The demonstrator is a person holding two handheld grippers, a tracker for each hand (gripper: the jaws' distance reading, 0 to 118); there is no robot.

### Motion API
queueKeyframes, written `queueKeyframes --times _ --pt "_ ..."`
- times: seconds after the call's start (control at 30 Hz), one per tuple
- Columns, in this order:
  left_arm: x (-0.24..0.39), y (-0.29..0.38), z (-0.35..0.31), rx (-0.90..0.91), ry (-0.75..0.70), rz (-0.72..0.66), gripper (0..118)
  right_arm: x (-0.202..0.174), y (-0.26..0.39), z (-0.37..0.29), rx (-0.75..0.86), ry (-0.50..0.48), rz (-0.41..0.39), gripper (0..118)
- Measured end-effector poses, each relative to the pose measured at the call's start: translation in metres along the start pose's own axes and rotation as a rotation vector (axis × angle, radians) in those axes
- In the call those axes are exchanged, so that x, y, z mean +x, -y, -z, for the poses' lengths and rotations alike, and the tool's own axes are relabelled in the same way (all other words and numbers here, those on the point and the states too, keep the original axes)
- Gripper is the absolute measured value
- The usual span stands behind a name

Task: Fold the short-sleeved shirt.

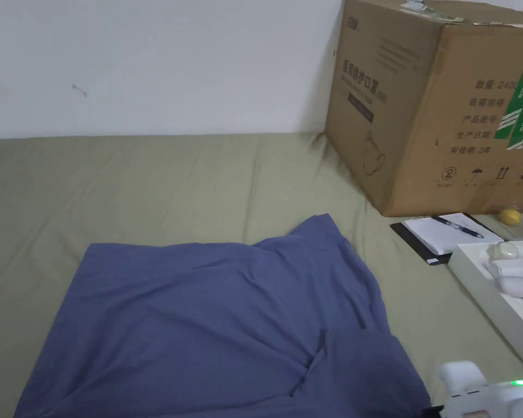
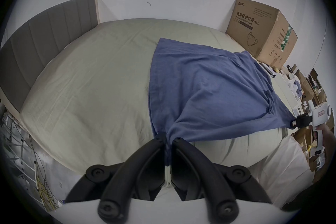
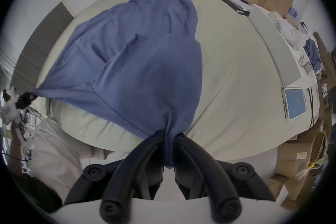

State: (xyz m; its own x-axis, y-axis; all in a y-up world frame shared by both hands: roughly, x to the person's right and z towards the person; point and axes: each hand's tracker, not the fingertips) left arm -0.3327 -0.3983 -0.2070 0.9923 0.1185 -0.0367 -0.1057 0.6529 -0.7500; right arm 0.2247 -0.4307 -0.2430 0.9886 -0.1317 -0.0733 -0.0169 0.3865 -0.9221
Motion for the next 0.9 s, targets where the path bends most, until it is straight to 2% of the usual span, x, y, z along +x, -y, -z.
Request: queueKeyframes --times 0.2,0.4,0.57,0.67,0.7,0.73,0.77,0.8,0.83,0.87,0.9 --pt "0.0 -0.025 -0.001 0.019 0.013 -0.008 3 0.007 -0.021 -0.033 0.049 -0.052 0.05 11" --pt "0.006 -0.097 0.054 -0.021 -0.038 0.098 3 0.002 -0.111 -0.021 0.035 -0.011 0.047 11" --pt "0.005 -0.156 0.129 -0.056 -0.037 0.088 3 0.006 -0.205 0.031 0.023 0.035 0.081 11" --pt "0.001 -0.173 0.182 -0.087 -0.033 0.062 11 0.017 -0.24 0.091 -0.083 0.085 0.069 11" --pt "-0.001 -0.17 0.197 -0.109 -0.062 0.06 16 0.019 -0.245 0.109 -0.107 0.105 0.08 11" --pt "-0.001 -0.17 0.208 -0.129 -0.076 0.055 30 0.02 -0.247 0.123 -0.111 0.112 0.101 11" --pt "-0.002 -0.169 0.217 -0.139 -0.074 0.056 53 0.021 -0.245 0.133 -0.108 0.111 0.131 19" --pt "-0.003 -0.166 0.223 -0.143 -0.077 0.051 53 0.022 -0.243 0.141 -0.094 0.104 0.169 19" --pt "-0.005 -0.166 0.228 -0.146 -0.084 0.052 61 0.022 -0.241 0.142 -0.059 0.093 0.202 23" --pt "-0.005 -0.163 0.229 -0.14 -0.091 0.054 76 0.023 -0.239 0.141 -0.012 0.093 0.219 29" --pt "-0.006 -0.159 0.225 -0.114 -0.105 0.061 98 0.023 -0.237 0.137 0.041 0.09 0.232 45"
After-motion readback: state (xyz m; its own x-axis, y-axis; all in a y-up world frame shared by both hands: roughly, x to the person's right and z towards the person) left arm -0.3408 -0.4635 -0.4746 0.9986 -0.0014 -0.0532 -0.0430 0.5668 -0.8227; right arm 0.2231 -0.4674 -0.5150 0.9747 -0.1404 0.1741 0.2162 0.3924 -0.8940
